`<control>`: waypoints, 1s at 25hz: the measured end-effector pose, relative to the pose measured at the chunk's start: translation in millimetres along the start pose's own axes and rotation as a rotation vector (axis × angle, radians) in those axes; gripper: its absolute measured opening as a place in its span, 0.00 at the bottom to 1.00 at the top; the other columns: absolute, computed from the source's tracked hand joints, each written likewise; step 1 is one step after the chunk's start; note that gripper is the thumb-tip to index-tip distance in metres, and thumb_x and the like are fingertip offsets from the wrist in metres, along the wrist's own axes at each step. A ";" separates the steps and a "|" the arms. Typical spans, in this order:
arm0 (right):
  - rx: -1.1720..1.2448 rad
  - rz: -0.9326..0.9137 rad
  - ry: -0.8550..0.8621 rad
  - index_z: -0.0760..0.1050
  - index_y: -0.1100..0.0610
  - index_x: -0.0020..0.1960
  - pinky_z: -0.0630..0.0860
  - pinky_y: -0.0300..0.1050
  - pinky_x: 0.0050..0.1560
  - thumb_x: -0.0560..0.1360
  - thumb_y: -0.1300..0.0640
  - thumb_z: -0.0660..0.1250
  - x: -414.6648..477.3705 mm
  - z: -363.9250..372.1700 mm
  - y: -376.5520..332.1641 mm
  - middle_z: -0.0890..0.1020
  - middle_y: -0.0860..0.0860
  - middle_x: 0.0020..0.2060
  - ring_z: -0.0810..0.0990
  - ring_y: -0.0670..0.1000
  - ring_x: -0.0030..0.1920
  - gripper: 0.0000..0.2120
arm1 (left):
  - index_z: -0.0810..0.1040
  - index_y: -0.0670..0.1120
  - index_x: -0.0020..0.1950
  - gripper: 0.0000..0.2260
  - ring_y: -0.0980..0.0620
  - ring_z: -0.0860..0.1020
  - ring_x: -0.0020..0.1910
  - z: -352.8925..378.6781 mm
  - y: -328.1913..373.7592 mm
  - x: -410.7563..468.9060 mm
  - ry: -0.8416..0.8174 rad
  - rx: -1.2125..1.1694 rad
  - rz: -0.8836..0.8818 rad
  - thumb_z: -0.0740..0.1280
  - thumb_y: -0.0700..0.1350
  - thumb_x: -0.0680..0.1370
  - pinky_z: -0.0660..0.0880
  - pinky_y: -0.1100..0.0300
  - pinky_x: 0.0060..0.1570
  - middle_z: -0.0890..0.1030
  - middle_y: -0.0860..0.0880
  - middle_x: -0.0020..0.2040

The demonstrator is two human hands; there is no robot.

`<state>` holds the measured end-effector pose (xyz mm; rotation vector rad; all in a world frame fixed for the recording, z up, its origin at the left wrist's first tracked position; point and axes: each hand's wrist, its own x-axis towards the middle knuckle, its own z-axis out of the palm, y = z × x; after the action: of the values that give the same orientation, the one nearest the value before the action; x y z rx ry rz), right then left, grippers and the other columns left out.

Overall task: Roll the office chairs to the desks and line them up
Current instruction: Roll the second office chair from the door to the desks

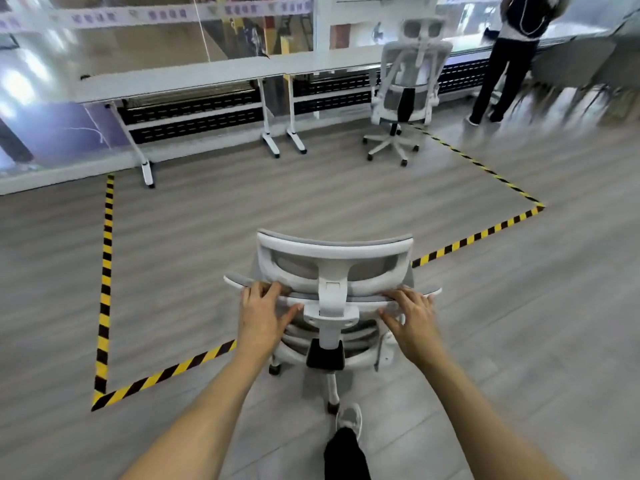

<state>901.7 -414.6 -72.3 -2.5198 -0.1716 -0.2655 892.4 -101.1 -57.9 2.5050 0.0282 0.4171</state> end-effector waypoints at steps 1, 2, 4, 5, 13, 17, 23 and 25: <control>0.004 0.003 0.012 0.78 0.45 0.62 0.61 0.65 0.73 0.77 0.46 0.71 36.1 4.4 11.1 0.78 0.48 0.63 0.71 0.53 0.69 0.14 | 0.78 0.54 0.54 0.15 0.45 0.70 0.53 15.0 -0.5 36.5 0.007 -0.006 0.020 0.72 0.60 0.73 0.75 0.47 0.55 0.72 0.49 0.49; 0.004 0.005 0.017 0.77 0.45 0.62 0.61 0.63 0.74 0.77 0.46 0.71 69.8 7.8 21.7 0.78 0.48 0.63 0.70 0.53 0.69 0.15 | 0.78 0.55 0.54 0.14 0.46 0.70 0.53 29.9 1.1 70.2 0.009 -0.010 0.029 0.72 0.60 0.73 0.75 0.47 0.55 0.72 0.49 0.49; 0.010 0.022 0.017 0.77 0.44 0.62 0.62 0.62 0.73 0.77 0.46 0.71 149.1 12.5 43.4 0.77 0.48 0.63 0.70 0.52 0.69 0.15 | 0.78 0.55 0.54 0.14 0.47 0.70 0.53 59.9 6.5 147.0 0.005 -0.014 0.012 0.73 0.59 0.73 0.75 0.47 0.54 0.73 0.49 0.49; 0.009 0.023 0.014 0.78 0.44 0.62 0.62 0.61 0.73 0.77 0.45 0.71 186.4 15.2 53.0 0.77 0.48 0.63 0.70 0.52 0.68 0.15 | 0.79 0.55 0.54 0.14 0.46 0.70 0.53 72.5 8.5 182.5 0.003 -0.013 0.001 0.74 0.59 0.73 0.75 0.47 0.54 0.73 0.48 0.49; -0.009 -0.026 -0.047 0.76 0.44 0.62 0.62 0.63 0.72 0.78 0.42 0.66 482.7 40.2 128.8 0.77 0.46 0.61 0.72 0.53 0.66 0.14 | 0.80 0.52 0.55 0.13 0.45 0.70 0.53 169.8 7.6 460.2 -0.006 0.006 -0.032 0.75 0.54 0.73 0.74 0.46 0.54 0.73 0.47 0.50; 0.002 -0.046 -0.013 0.75 0.47 0.66 0.63 0.56 0.74 0.80 0.46 0.66 618.8 62.6 150.8 0.76 0.46 0.66 0.69 0.50 0.70 0.15 | 0.79 0.54 0.55 0.13 0.46 0.69 0.55 220.0 -5.3 595.0 0.031 -0.035 -0.023 0.75 0.53 0.74 0.74 0.48 0.57 0.71 0.49 0.50; -0.022 -0.045 -0.031 0.77 0.52 0.68 0.63 0.58 0.74 0.81 0.52 0.67 849.8 88.2 189.7 0.78 0.51 0.66 0.71 0.57 0.70 0.16 | 0.76 0.54 0.54 0.12 0.45 0.67 0.56 283.0 -21.6 824.7 -0.058 -0.031 -0.029 0.71 0.56 0.75 0.73 0.45 0.59 0.70 0.49 0.52; -0.038 -0.050 -0.029 0.78 0.52 0.67 0.63 0.56 0.73 0.80 0.53 0.68 916.5 98.8 203.0 0.78 0.51 0.65 0.72 0.57 0.69 0.16 | 0.76 0.52 0.55 0.12 0.44 0.67 0.57 300.5 -24.6 893.0 -0.076 -0.008 -0.020 0.71 0.55 0.75 0.73 0.45 0.58 0.71 0.48 0.52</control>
<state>1844.1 -465.6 -54.8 -2.5604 -0.2439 -0.2543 1833.7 -146.8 -46.3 2.5089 0.0219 0.3133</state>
